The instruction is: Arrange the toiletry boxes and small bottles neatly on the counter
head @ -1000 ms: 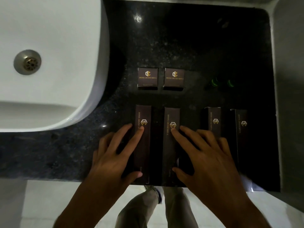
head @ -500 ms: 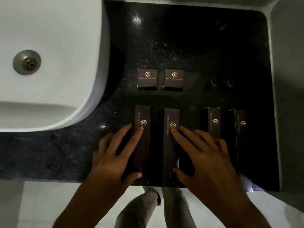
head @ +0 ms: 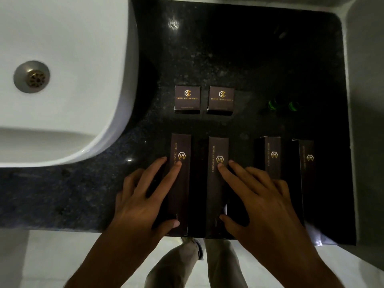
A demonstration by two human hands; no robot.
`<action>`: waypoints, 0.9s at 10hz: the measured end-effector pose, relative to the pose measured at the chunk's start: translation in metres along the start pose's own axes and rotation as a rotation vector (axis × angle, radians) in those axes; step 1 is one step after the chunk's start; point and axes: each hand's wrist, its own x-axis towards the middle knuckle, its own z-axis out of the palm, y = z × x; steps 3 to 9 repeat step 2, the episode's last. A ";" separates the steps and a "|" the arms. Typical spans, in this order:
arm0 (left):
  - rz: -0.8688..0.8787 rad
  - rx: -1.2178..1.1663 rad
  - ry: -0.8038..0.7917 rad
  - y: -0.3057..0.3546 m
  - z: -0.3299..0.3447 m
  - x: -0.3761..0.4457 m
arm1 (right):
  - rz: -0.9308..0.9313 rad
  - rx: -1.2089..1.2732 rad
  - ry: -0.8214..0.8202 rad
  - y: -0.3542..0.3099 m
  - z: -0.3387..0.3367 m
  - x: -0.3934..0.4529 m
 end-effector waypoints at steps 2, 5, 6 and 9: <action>-0.083 -0.204 0.030 0.010 -0.018 -0.002 | 0.085 0.015 0.108 -0.002 -0.046 -0.009; -0.083 -0.204 0.030 0.010 -0.018 -0.002 | 0.085 0.015 0.108 -0.002 -0.046 -0.009; -0.083 -0.204 0.030 0.010 -0.018 -0.002 | 0.085 0.015 0.108 -0.002 -0.046 -0.009; -0.083 -0.204 0.030 0.010 -0.018 -0.002 | 0.085 0.015 0.108 -0.002 -0.046 -0.009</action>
